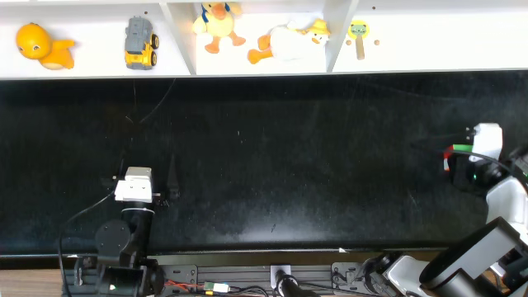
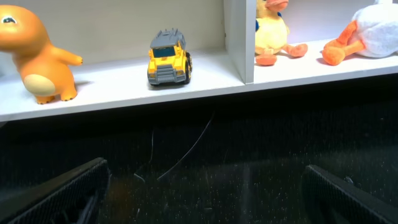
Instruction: Store Toys
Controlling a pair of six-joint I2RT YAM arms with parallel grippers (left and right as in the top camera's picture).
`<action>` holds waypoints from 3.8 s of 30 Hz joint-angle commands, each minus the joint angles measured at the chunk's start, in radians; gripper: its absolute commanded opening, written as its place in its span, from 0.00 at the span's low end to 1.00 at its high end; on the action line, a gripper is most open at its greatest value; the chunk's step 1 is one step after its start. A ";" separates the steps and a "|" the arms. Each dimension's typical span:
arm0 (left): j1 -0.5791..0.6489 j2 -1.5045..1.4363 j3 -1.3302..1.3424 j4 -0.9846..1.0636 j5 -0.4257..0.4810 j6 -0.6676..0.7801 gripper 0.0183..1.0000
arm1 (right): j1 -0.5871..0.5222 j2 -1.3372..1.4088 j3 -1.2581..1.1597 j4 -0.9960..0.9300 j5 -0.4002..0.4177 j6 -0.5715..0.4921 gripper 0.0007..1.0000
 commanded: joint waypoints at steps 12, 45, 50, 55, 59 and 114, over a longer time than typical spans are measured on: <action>-0.001 -0.011 0.000 -0.004 0.006 0.011 1.00 | 0.277 0.105 0.387 0.018 0.012 0.183 0.44; -0.001 -0.011 0.000 -0.004 0.006 0.011 1.00 | 0.395 0.428 0.737 -0.025 0.022 0.265 0.59; -0.001 -0.011 0.000 -0.004 0.006 0.011 1.00 | 0.395 0.423 0.737 -0.018 0.021 0.266 1.00; -0.001 -0.011 0.000 -0.004 0.006 0.011 1.00 | 0.396 0.391 0.721 0.002 0.055 0.265 1.00; -0.001 -0.011 0.000 -0.004 0.006 0.011 1.00 | 0.394 0.285 0.610 0.045 0.070 0.266 1.00; -0.001 -0.011 0.000 -0.004 0.006 0.011 1.00 | 0.845 -1.437 -0.819 0.422 0.350 0.878 0.99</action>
